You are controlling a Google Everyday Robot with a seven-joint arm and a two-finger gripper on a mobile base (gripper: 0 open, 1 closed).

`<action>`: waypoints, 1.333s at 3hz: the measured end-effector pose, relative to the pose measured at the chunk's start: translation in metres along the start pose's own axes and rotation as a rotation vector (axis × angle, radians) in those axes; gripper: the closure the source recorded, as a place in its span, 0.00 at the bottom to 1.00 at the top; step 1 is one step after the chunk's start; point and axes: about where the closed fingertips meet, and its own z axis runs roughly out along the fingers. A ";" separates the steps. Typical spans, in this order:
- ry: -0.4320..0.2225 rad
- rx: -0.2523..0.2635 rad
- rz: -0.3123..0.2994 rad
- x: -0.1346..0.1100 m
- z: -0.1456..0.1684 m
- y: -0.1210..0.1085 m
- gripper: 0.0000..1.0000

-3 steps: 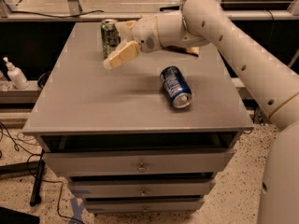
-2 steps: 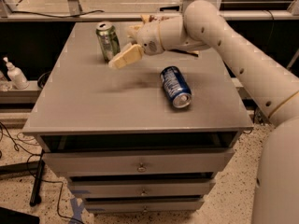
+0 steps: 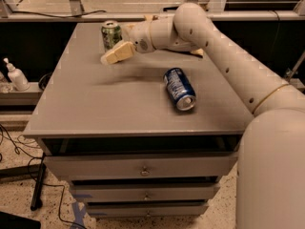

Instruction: Knock green can over

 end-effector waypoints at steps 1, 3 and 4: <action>-0.034 -0.021 0.007 -0.017 0.005 0.008 0.00; -0.064 -0.158 0.037 -0.042 -0.004 0.081 0.00; -0.078 -0.244 0.062 -0.050 -0.009 0.127 0.00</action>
Offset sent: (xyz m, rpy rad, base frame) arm -0.0764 0.0232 0.0417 0.0732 0.0566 0.1384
